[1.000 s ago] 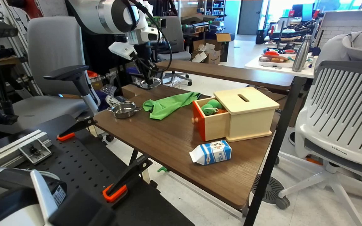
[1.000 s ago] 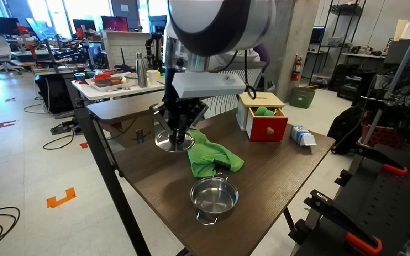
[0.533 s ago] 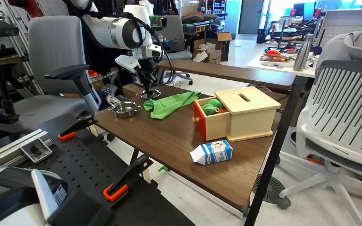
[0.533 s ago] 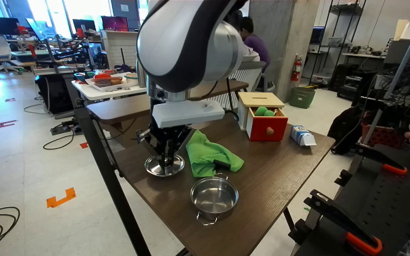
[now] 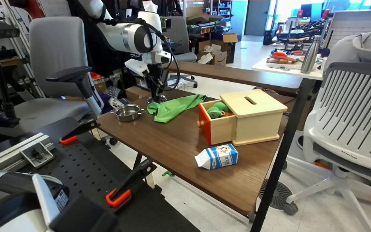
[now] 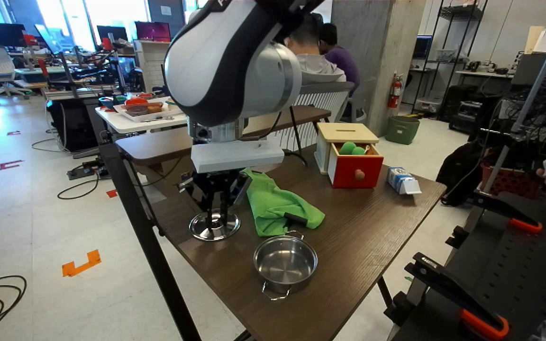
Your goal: Remove the silver lid from the silver pot
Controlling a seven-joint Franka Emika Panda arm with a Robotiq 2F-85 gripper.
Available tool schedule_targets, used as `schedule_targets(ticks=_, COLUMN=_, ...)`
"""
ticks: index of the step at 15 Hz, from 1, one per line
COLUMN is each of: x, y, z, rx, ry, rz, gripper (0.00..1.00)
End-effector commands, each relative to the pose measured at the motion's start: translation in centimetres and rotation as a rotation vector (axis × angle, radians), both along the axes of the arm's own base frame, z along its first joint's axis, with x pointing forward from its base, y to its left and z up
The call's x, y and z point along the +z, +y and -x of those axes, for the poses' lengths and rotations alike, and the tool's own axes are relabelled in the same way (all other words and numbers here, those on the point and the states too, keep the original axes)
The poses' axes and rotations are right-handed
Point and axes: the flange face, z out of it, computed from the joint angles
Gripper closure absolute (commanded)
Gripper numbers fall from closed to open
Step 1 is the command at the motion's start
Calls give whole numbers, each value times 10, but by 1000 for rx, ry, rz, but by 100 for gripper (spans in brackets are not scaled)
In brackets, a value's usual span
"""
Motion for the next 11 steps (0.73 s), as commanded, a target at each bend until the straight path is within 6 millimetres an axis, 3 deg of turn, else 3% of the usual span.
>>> schedule_targets(ticks=1, x=6, y=-1, z=-12, rx=-19, ry=34, rz=-23, gripper=38)
schedule_targets(ticks=3, x=16, y=-2, z=-15, rx=-24, ry=36, rz=-28, gripper=24)
schedule_targets(ticks=6, x=49, y=-5, z=-12, rx=-12, ry=4, rz=-56, gripper=2)
schedule_targets(ticks=10, x=101, y=-24, z=7, rx=85, ry=-10, rz=-66, gripper=0)
schedule_targets(ticks=11, x=72, y=-8, z=-13, rx=42, ry=-31, rz=-43, gripper=0)
